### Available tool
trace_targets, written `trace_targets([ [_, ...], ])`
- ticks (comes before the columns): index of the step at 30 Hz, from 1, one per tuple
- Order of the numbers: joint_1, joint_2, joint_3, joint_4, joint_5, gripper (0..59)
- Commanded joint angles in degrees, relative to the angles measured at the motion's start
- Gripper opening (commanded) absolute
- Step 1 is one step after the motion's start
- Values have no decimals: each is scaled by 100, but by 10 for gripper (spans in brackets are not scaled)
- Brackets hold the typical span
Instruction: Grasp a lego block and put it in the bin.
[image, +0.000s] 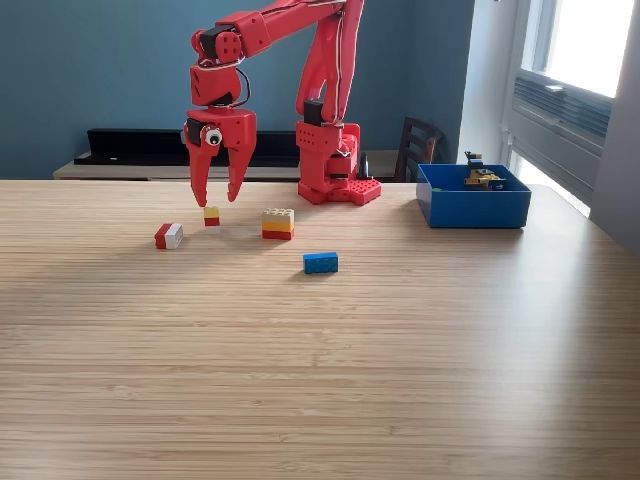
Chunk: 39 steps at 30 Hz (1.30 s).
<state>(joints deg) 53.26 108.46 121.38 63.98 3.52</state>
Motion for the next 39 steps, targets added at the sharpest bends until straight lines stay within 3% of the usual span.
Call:
trace_targets([
  [1, -18, 246, -431, -141, -114, 195],
  [10, -53, 220, -352, -492, -167, 198],
  [21, -176, 211, 308, -1037, -369, 187],
  [39, -272, 211, 879, -1213, -352, 170],
])
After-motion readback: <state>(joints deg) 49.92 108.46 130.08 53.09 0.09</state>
